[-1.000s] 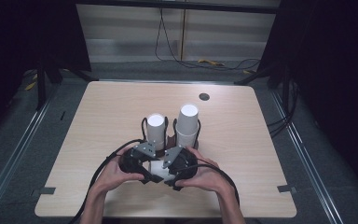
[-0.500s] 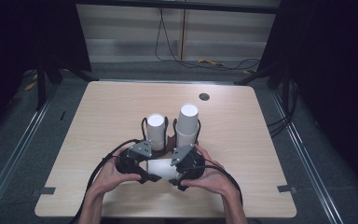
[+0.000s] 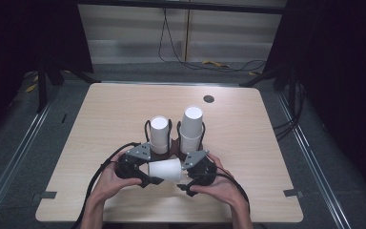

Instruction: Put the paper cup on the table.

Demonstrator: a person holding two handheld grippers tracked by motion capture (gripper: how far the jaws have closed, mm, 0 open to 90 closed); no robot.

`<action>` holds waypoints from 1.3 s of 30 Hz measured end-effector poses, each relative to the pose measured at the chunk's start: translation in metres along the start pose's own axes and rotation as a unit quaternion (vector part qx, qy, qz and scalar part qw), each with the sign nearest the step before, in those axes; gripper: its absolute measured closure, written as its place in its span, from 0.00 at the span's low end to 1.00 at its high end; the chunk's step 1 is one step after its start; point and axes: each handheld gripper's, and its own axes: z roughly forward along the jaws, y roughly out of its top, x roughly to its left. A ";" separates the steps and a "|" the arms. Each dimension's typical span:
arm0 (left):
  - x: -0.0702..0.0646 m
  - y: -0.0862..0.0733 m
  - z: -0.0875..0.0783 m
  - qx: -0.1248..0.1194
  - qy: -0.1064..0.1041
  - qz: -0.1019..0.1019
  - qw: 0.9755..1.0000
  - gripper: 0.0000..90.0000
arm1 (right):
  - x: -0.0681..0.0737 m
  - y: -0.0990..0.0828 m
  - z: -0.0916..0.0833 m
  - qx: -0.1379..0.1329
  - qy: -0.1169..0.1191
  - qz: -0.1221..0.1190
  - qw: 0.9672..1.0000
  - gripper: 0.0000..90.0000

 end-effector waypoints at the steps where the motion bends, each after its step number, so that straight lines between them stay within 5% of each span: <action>1: 0.000 0.000 0.000 -0.002 0.002 0.001 1.000 0.36 | 0.000 -0.002 0.000 -0.003 0.000 0.005 1.000 0.16; 8: -0.001 -0.007 0.001 -0.023 0.007 -0.006 1.000 0.36 | 0.001 -0.017 -0.005 -0.046 -0.008 0.032 0.998 0.17; 22: -0.005 -0.018 0.002 -0.061 0.029 -0.002 0.998 0.36 | 0.001 -0.032 -0.008 -0.126 -0.010 0.070 0.989 0.19; 28: -0.007 -0.025 -0.001 -0.112 0.029 0.003 0.993 0.36 | 0.004 -0.032 -0.004 -0.144 -0.009 0.074 0.987 0.18; 39: -0.007 -0.030 0.003 -0.153 0.020 -0.005 0.988 0.36 | 0.007 -0.036 -0.004 -0.178 -0.006 0.085 0.980 0.18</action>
